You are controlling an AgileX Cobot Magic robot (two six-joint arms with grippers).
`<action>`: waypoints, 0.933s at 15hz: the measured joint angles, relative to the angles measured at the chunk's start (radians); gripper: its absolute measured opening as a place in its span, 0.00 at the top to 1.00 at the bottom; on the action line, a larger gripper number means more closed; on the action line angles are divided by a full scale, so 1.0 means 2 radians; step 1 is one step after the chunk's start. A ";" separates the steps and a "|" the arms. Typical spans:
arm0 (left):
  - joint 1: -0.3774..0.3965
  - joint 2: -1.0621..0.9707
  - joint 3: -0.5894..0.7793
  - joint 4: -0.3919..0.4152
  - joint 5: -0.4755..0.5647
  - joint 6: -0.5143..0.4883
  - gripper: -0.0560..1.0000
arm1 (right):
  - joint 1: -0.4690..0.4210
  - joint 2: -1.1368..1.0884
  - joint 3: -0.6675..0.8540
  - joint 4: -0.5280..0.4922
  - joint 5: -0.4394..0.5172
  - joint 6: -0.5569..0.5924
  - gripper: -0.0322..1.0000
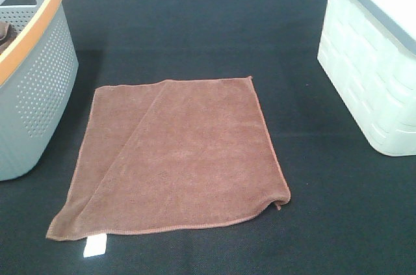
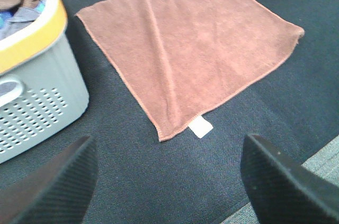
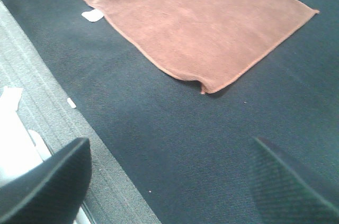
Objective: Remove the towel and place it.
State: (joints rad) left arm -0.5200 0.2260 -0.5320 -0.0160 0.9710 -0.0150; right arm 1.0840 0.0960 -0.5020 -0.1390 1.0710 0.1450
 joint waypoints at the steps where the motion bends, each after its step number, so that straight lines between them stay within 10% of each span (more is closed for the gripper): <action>1: 0.000 0.000 0.001 -0.004 -0.004 0.007 0.27 | 0.000 0.000 0.000 -0.001 0.000 0.003 0.23; 8: 0.000 0.000 0.005 -0.075 0.011 0.094 0.27 | 0.000 0.000 0.000 -0.022 0.000 0.031 0.23; 14: 0.000 -0.002 0.015 -0.040 0.038 0.074 0.27 | 0.000 0.000 0.000 -0.022 0.000 0.032 0.23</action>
State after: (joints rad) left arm -0.5200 0.2210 -0.5020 -0.0960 1.0480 0.1330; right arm 1.0840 0.0960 -0.5020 -0.1840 1.0700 0.2080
